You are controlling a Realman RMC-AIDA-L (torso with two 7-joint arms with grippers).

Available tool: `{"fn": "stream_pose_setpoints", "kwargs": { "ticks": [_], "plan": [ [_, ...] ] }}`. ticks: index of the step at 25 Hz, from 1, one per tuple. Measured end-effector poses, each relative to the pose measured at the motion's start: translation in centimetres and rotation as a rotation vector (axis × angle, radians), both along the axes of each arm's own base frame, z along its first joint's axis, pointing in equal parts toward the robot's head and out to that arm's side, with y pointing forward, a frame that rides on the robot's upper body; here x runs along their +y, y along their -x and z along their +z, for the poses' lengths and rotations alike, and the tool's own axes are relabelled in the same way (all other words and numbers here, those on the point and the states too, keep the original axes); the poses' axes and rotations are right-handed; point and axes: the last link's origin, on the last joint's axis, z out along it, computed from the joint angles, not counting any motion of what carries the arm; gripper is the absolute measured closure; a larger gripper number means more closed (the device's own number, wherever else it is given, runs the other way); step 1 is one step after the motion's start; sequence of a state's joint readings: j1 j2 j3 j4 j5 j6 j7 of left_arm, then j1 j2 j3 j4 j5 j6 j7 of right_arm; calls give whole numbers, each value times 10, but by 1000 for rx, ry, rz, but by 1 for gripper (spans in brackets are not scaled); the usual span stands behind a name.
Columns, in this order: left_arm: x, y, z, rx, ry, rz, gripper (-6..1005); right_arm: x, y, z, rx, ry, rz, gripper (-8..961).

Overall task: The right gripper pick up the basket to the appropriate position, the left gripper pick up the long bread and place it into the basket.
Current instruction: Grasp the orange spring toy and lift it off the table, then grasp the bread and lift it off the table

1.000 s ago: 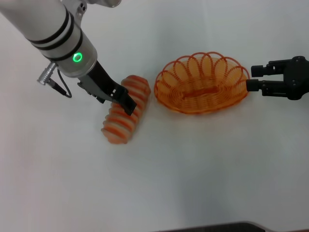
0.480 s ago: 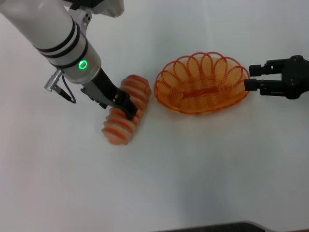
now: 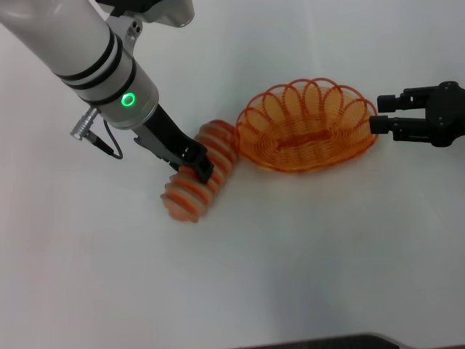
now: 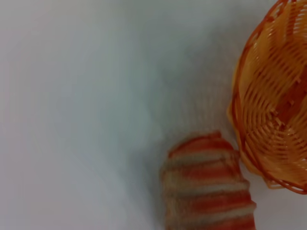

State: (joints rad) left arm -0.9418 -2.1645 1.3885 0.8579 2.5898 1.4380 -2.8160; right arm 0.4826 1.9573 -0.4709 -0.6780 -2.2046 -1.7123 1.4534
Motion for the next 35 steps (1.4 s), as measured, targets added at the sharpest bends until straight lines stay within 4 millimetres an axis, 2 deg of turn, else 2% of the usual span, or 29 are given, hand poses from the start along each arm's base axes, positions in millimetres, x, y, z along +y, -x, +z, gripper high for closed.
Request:
{"fn": "stream_pose_setpoints", "kwargs": {
  "ticks": [10, 16, 19, 21, 26, 29, 35],
  "plan": [
    [7, 8, 10, 42, -33, -8, 566, -3, -1, -2, 9, 1, -5, 439],
    [27, 13, 42, 45, -145, -22, 615, -3, -1, -2, 14, -2, -7, 439],
    [37, 5, 62, -34, -190, -74, 641, -4, -2, 0, 21, -11, -13, 439],
    [40, -5, 67, -95, -189, -143, 658, -5, -3, 1, 25, -17, -20, 439],
    [43, -37, 56, -206, -130, -323, 705, -11, -9, 4, 41, -33, -42, 439],
    [39, -57, 39, -229, -31, -452, 718, -17, -12, 6, 55, -39, -54, 439],
    [28, -77, 9, -263, 123, -693, 743, -22, -16, 7, 67, -41, -67, 439]
  ]
}}
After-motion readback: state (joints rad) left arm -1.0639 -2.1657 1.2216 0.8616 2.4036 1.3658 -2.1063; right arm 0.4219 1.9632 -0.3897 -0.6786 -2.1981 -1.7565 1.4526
